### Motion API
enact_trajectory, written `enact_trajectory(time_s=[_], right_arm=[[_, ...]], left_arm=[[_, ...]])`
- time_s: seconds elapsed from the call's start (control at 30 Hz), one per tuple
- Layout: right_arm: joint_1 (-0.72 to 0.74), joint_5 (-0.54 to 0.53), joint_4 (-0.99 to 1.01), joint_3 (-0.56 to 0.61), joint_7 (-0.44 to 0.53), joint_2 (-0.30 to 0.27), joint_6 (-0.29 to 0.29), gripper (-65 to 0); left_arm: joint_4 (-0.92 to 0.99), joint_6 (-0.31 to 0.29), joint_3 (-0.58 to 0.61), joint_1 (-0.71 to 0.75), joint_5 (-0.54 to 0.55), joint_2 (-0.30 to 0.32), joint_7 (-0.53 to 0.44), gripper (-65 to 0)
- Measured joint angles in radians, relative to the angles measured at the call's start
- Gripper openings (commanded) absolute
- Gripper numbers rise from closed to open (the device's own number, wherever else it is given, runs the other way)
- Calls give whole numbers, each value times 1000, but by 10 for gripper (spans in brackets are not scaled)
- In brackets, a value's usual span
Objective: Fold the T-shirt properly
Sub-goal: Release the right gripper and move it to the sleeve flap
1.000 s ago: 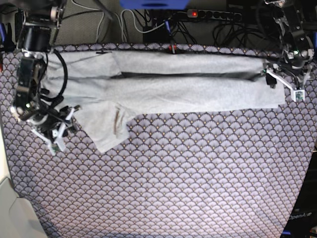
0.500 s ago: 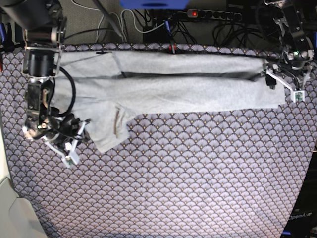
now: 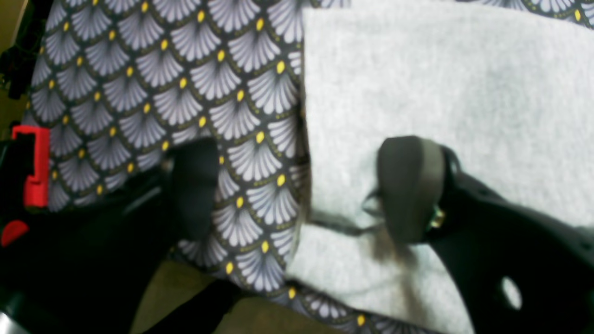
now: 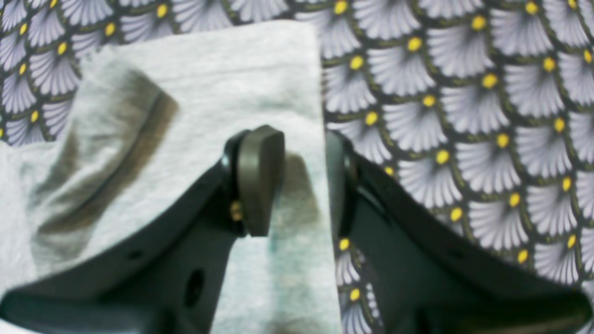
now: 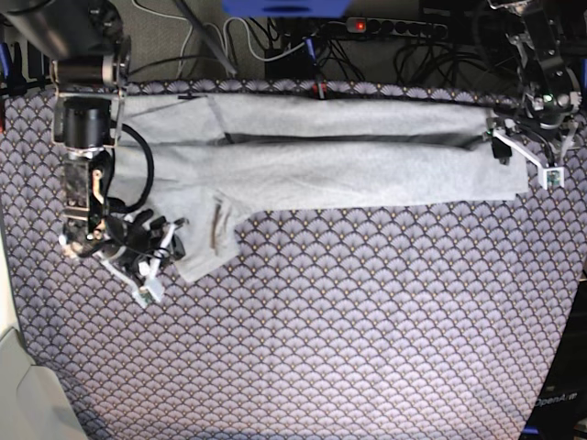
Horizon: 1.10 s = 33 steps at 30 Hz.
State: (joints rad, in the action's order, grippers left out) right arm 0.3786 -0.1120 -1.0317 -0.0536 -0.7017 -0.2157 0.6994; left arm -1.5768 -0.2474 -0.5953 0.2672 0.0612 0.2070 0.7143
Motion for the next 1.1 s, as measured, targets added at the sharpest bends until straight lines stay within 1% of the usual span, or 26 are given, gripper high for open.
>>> enact_trajectory(time_s=[0.1, 0.27, 0.4, 0.53, 0.6, 0.7, 0.8, 0.97, 1.1], right_arm=[[-5, -1, 0, 30, 4, 0, 0, -443], [-28, -8, -2, 28, 34, -1, -1, -446], [-28, -16, -2, 28, 34, -6, -1, -477], [-22, -16, -2, 21, 27, -21, 0, -477], [-9, -2, -1, 21, 6, -28, 0, -477], [-5, 0, -1, 17, 11, -42, 0, -477], [-11, 0, 0, 17, 41, -41, 0, -477], [-15, -1, 0, 19, 41, -38, 0, -477], [-30, -5, 0, 23, 59, -36, 0, -476]], left_arm=[[0, 0, 0, 0, 0, 0, 0, -122], [0, 0, 0, 0, 0, 0, 0, -122], [0, 0, 0, 0, 0, 0, 0, -122], [0, 0, 0, 0, 0, 0, 0, -122], [0, 0, 0, 0, 1, -2, 0, -122], [0, 0, 1, 0, 0, -2, 0, -122], [0, 0, 1, 0, 0, -3, 0, -122], [0, 0, 0, -1, 0, -3, 0, -122], [0, -1, 0, -2, 0, -20, -1, -122]])
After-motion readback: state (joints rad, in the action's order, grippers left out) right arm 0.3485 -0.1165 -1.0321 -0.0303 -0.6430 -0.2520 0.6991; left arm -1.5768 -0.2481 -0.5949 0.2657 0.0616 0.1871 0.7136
